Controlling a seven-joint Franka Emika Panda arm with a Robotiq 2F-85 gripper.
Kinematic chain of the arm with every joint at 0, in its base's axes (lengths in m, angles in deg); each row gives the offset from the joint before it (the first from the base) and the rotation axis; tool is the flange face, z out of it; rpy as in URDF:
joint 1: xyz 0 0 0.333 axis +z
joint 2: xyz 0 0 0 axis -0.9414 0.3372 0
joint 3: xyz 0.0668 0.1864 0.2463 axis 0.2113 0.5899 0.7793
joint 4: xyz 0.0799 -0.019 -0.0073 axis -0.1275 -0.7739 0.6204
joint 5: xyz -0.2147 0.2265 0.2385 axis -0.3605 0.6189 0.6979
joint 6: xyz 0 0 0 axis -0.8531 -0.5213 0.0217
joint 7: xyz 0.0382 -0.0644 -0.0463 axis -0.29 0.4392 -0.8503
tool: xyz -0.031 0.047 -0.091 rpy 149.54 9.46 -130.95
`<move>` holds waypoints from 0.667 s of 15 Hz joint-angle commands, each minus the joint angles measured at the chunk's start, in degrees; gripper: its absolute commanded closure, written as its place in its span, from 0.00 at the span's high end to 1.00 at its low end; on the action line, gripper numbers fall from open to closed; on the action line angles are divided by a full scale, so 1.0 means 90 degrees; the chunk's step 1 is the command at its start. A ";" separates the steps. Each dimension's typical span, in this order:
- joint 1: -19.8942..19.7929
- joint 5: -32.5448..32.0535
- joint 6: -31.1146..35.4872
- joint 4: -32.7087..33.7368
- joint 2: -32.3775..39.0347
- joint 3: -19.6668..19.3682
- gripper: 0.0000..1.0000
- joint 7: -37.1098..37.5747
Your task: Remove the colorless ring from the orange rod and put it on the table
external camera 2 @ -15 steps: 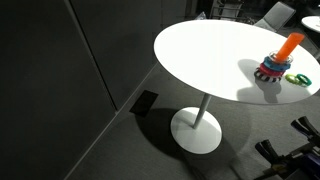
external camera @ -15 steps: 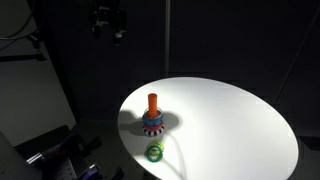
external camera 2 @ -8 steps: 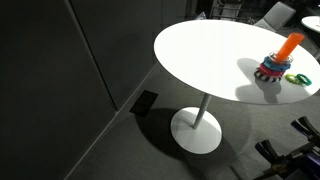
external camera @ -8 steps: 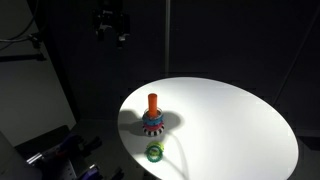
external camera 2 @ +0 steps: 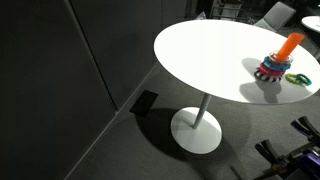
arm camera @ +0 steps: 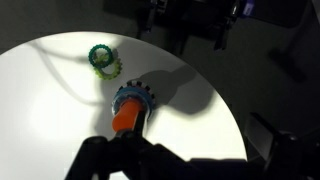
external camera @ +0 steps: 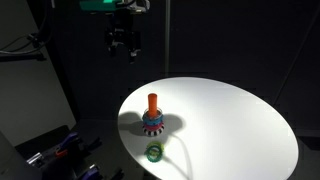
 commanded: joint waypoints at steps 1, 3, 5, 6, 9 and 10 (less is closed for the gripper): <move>-0.0176 -0.0256 0.0560 -0.0612 -0.0299 0.0012 1.00 0.0284; -0.0308 -0.0288 0.0835 -0.0880 -0.0324 -0.0041 1.00 0.0506; -0.0449 -0.0287 0.1164 -0.1136 -0.0336 -0.0087 1.00 0.0757; -0.0517 -0.0273 0.1359 -0.1249 -0.0325 -0.0124 1.00 0.0843; -0.0687 -0.0338 0.2010 -0.1552 -0.0295 -0.0179 1.00 0.1036; -0.0728 -0.0348 0.2133 -0.1607 -0.0265 -0.0185 1.00 0.1062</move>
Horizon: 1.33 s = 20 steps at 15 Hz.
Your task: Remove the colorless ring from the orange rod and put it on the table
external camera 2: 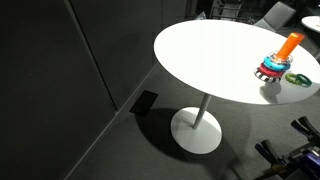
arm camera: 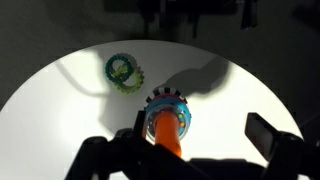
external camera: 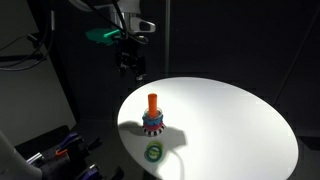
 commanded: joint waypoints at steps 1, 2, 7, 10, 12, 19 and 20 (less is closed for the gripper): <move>-0.0116 -0.0140 0.0448 -0.0300 -0.0096 -0.0057 1.00 0.0221; -0.0103 -0.0060 0.0374 -0.0273 -0.0047 -0.0094 1.00 0.0109; -0.0070 -0.0029 0.0313 -0.0235 0.0014 -0.0087 1.00 0.0072; -0.0070 -0.0029 0.0313 -0.0235 0.0014 -0.0087 1.00 0.0072; -0.0099 -0.0073 0.0748 -0.0388 0.0084 -0.0052 1.00 0.0281; -0.0079 0.0008 0.2081 -0.0955 0.0375 0.0016 1.00 0.0723; -0.0079 0.0011 0.2233 -0.1041 0.0419 0.0030 1.00 0.0783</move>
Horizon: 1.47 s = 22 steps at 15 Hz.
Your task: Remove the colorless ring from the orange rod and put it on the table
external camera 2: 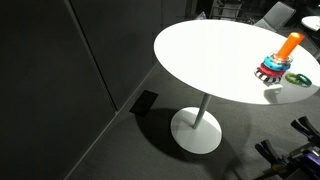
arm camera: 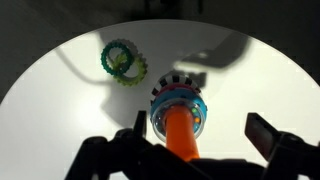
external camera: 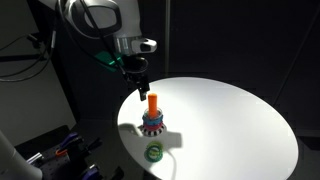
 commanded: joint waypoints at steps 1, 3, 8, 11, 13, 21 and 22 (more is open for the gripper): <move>-0.0004 0.0004 0.0599 -0.0317 0.0115 0.0080 1.00 0.0335; -0.0045 -0.0084 0.0966 -0.0482 0.0220 0.0122 1.00 0.0523; -0.0143 -0.0212 0.1799 -0.0730 0.0564 0.0164 1.00 0.1011; -0.0220 -0.0394 0.2328 -0.0782 0.0845 0.0187 1.00 0.1373; -0.0247 -0.0543 0.2586 -0.0749 0.1066 0.0196 1.00 0.1618; -0.0113 -0.0577 0.3252 -0.0601 0.1739 0.0129 1.00 0.1943; -0.0098 -0.0595 0.3331 -0.0580 0.1793 0.0126 1.00 0.1978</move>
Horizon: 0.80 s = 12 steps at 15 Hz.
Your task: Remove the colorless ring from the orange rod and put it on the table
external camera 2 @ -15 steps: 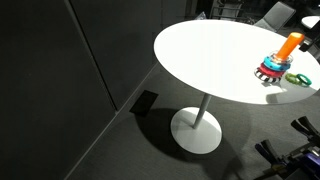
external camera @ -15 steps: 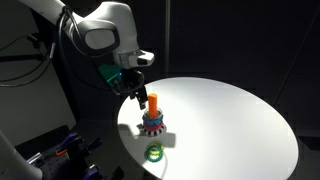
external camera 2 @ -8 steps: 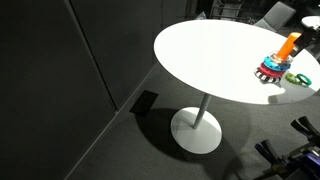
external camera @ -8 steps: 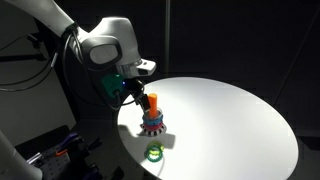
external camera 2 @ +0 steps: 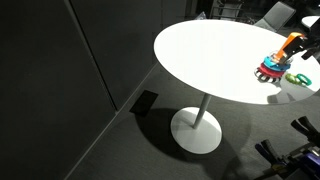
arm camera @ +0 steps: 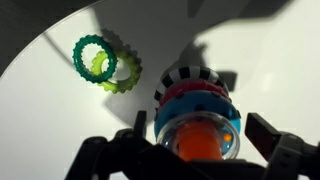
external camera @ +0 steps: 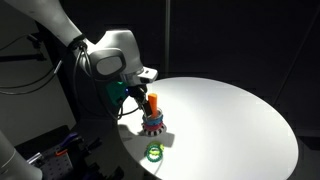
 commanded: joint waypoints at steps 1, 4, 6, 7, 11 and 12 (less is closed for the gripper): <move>0.0034 -0.0077 0.0236 0.0167 0.0234 0.0019 1.00 0.0225; 0.0090 -0.0029 0.0403 0.0243 0.0365 0.0007 1.00 0.0213; 0.0128 -0.0001 0.0493 0.0301 0.0443 -0.0001 1.00 0.0205; 0.0145 0.0011 0.0526 0.0335 0.0482 -0.0005 1.00 0.0197; 0.0194 -0.0041 0.0578 0.0431 0.0610 -0.0047 1.00 0.0258; 0.0198 -0.0056 0.0589 0.0437 0.0629 -0.0061 1.00 0.0278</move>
